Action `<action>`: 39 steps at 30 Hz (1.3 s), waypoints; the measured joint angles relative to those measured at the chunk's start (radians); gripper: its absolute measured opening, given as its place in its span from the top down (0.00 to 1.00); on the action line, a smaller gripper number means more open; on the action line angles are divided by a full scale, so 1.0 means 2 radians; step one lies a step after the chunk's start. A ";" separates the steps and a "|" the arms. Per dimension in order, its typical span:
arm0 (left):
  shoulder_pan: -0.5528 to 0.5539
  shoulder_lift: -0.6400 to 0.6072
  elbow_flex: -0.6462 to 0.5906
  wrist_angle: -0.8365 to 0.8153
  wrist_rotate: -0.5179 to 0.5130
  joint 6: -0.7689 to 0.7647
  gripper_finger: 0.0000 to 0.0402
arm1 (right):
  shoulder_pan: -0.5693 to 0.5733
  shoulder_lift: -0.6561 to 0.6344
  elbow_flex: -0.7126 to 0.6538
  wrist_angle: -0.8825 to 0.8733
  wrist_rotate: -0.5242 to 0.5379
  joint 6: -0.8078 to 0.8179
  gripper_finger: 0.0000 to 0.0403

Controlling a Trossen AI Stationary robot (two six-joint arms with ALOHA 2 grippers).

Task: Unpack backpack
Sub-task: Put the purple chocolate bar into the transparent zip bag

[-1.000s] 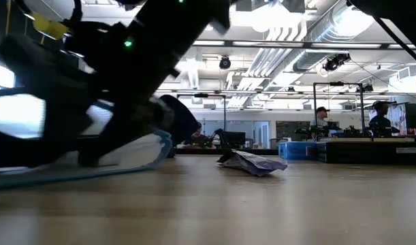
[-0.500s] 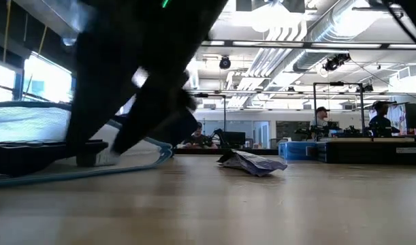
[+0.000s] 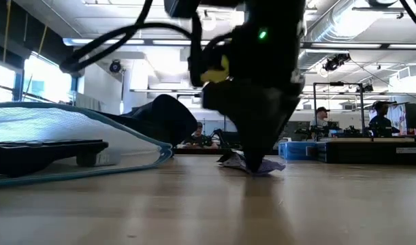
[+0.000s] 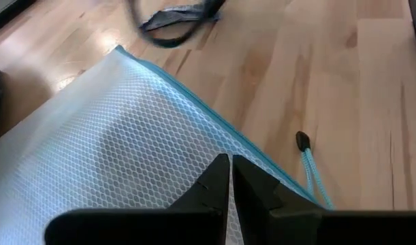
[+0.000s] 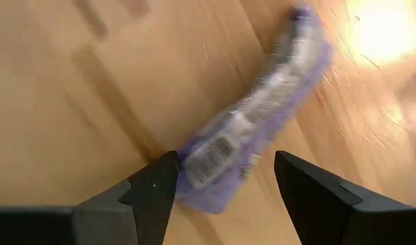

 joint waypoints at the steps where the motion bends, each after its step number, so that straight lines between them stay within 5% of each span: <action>1: 0.000 0.000 0.000 0.002 0.001 0.001 1.00 | -0.005 -0.002 -0.008 0.012 -0.002 0.002 0.45; 6: 0.000 0.000 0.000 0.004 -0.001 0.006 1.00 | -0.018 -0.005 -0.029 0.040 -0.020 0.002 0.57; 15: 0.000 0.000 0.000 0.004 -0.002 0.006 1.00 | 0.015 0.001 0.003 0.090 -0.035 -0.068 0.97; 25: 0.005 0.000 0.008 -0.002 -0.014 0.016 1.00 | 0.038 0.002 0.052 0.343 -0.132 -0.218 0.98; 39: 0.011 0.000 0.027 -0.001 -0.029 0.058 1.00 | 0.024 0.013 0.045 0.379 -0.110 -0.364 1.00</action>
